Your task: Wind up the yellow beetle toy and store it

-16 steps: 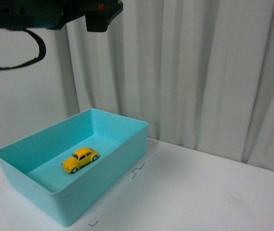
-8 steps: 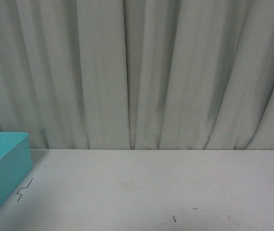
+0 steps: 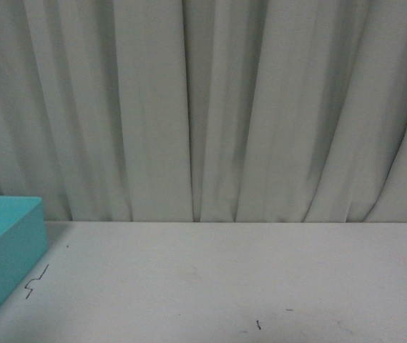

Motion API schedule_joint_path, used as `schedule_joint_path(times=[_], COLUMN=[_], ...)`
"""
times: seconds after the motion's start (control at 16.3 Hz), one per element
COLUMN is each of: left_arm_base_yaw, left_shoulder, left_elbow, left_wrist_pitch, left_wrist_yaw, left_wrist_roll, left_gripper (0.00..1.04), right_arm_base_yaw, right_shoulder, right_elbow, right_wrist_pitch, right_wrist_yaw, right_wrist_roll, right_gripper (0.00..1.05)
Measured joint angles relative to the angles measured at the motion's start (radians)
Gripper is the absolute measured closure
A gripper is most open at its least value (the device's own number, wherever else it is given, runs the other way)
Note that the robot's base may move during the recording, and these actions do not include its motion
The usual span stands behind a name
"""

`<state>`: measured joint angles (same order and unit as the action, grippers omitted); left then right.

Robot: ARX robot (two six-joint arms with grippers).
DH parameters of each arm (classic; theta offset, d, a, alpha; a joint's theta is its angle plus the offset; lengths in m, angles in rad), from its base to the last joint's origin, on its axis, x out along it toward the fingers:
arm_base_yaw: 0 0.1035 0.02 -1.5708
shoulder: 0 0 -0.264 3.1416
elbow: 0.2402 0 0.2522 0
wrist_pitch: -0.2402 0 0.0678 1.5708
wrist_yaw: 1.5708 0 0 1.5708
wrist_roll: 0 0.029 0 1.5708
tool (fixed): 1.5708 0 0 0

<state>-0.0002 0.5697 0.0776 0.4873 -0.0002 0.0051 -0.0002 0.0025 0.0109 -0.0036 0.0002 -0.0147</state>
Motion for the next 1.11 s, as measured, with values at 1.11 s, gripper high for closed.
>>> schedule_joint_path(times=[1.11], left_arm_base_yaw=[0.0], left_shoulder=[-0.376], left_elbow=[-0.069], left_wrist_pitch=[-0.295], left_wrist_yaw=[0.0], left_wrist_roll=[0.0], left_gripper=[1.03], right_arm_base_yaw=[0.0], right_shoulder=[0.0], right_elbow=[0.0], right_wrist_pitch=[0.0], right_wrist_yaw=[0.0], right_wrist_roll=[0.0], right_gripper=[0.07])
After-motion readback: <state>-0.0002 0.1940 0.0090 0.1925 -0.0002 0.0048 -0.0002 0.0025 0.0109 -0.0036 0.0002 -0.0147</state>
